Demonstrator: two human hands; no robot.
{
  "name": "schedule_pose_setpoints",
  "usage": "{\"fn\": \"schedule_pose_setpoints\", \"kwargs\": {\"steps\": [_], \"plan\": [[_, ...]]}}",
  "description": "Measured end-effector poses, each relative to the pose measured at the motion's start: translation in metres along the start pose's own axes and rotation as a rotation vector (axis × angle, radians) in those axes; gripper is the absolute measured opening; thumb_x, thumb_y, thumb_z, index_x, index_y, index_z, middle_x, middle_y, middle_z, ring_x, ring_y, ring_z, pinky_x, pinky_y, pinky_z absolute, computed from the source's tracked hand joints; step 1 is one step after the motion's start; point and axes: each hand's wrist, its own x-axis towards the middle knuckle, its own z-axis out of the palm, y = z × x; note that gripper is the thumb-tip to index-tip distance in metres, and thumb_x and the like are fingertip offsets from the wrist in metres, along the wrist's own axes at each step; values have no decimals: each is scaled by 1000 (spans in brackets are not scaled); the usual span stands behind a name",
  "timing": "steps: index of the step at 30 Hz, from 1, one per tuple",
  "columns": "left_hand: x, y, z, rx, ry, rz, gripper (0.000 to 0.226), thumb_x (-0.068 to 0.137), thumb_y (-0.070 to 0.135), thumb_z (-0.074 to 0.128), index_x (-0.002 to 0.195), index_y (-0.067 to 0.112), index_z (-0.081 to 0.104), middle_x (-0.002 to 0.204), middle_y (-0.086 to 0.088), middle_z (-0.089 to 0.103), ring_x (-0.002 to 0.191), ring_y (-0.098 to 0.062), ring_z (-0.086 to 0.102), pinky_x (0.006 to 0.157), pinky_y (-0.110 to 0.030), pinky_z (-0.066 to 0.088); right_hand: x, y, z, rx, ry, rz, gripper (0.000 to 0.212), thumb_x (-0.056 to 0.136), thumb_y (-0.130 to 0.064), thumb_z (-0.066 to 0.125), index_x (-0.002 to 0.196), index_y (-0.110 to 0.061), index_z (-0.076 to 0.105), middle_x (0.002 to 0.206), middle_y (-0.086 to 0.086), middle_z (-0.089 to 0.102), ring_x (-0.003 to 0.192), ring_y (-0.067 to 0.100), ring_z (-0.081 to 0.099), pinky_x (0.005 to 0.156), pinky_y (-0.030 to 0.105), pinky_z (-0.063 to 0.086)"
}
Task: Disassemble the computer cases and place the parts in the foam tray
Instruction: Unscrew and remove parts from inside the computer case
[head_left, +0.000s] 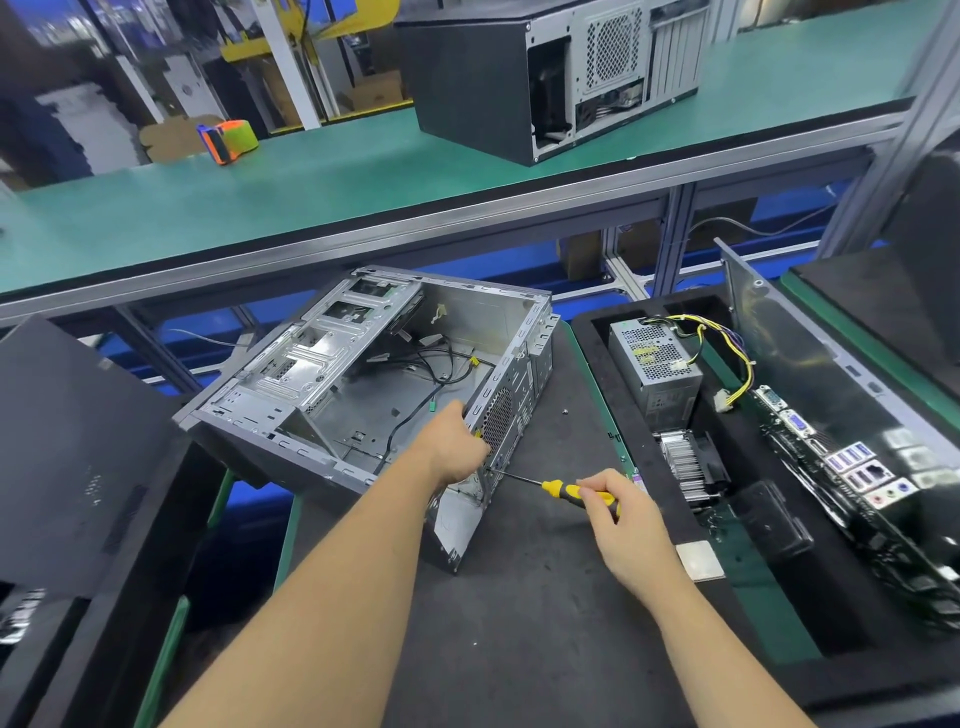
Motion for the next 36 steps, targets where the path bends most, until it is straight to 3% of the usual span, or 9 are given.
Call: {"fn": "schedule_pose_setpoints", "kwargs": {"steps": [4,6,12,16,22,25,29,32,36], "plan": [[-1,1,0,29,13,5,32,93,3,58,116,20,45,107,-16,68,62,-18,50,48,-26,42,1,-2,4,135,70,85,11,95,-17,64,91,-25,70,74,-15,62,62,3,51,58,11,37],[-2,1,0,45,22,5,34,93,4,58,112,24,38,107,-15,67,60,-16,48,46,-25,41,6,-7,6,451,115,243,5,94,-16,68,99,-17,69,76,0,61,59,9,50,60,21,42],[-3,1,0,53,12,-1,29,93,3,56,116,18,46,105,-19,68,63,-19,49,47,-27,40,16,-6,5,652,25,739,48,102,-54,43,87,-11,57,53,4,44,43,15,32,44,25,33],[0,0,0,37,1,-6,35,91,1,53,124,13,50,100,-21,67,66,-23,49,53,-31,40,17,-3,6,649,-7,643,33,107,-35,40,83,-14,45,51,-7,26,43,10,17,39,21,17],[1,0,1,22,1,1,41,91,-1,54,129,13,50,104,-27,67,65,-22,49,52,-31,39,2,4,-4,29,-31,-37,18,102,-12,50,93,-22,62,85,-20,63,78,1,55,65,10,38],[-1,1,0,18,5,5,37,91,-1,53,125,14,50,89,-18,62,59,-19,45,45,-26,36,0,6,-5,66,-18,-10,21,99,-8,55,97,-28,63,88,-16,66,83,0,59,68,9,40],[-1,0,1,11,8,9,35,92,0,55,121,18,48,85,-14,60,53,-16,42,42,-23,34,7,-1,-3,414,97,199,9,97,-13,63,98,-21,66,80,12,57,68,18,56,69,30,48],[-2,1,1,10,11,17,36,92,0,56,123,17,50,86,-15,62,55,-16,44,44,-24,35,20,-10,-1,678,74,482,27,103,-32,54,97,-7,63,69,11,55,57,20,50,51,33,47],[-1,0,1,7,13,20,33,92,0,56,121,16,52,87,-17,64,55,-16,45,41,-22,36,22,-5,3,561,-11,614,35,106,-38,42,89,-10,55,52,-3,33,42,13,25,42,23,26]]}}
